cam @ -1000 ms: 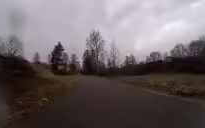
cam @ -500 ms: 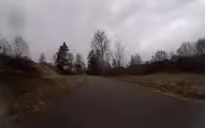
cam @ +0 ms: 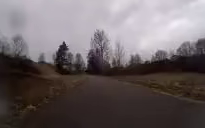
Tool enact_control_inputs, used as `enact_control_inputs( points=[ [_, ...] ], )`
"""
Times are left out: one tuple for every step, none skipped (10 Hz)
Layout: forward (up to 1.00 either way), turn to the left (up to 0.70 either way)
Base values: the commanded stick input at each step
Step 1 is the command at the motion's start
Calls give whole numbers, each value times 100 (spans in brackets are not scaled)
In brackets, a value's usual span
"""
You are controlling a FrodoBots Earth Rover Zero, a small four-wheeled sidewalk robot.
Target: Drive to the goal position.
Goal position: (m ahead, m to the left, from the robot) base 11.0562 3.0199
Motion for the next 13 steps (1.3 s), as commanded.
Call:
enact_control_inputs(
  points=[
    [70, 33],
    [70, 35],
    [70, 22],
    [70, 4],
    [70, 0],
    [70, 0],
    [70, 0],
    [70, 0],
    [70, 0],
    [70, 0],
    [70, 0],
    [70, 0],
    [70, 0]
  ],
)
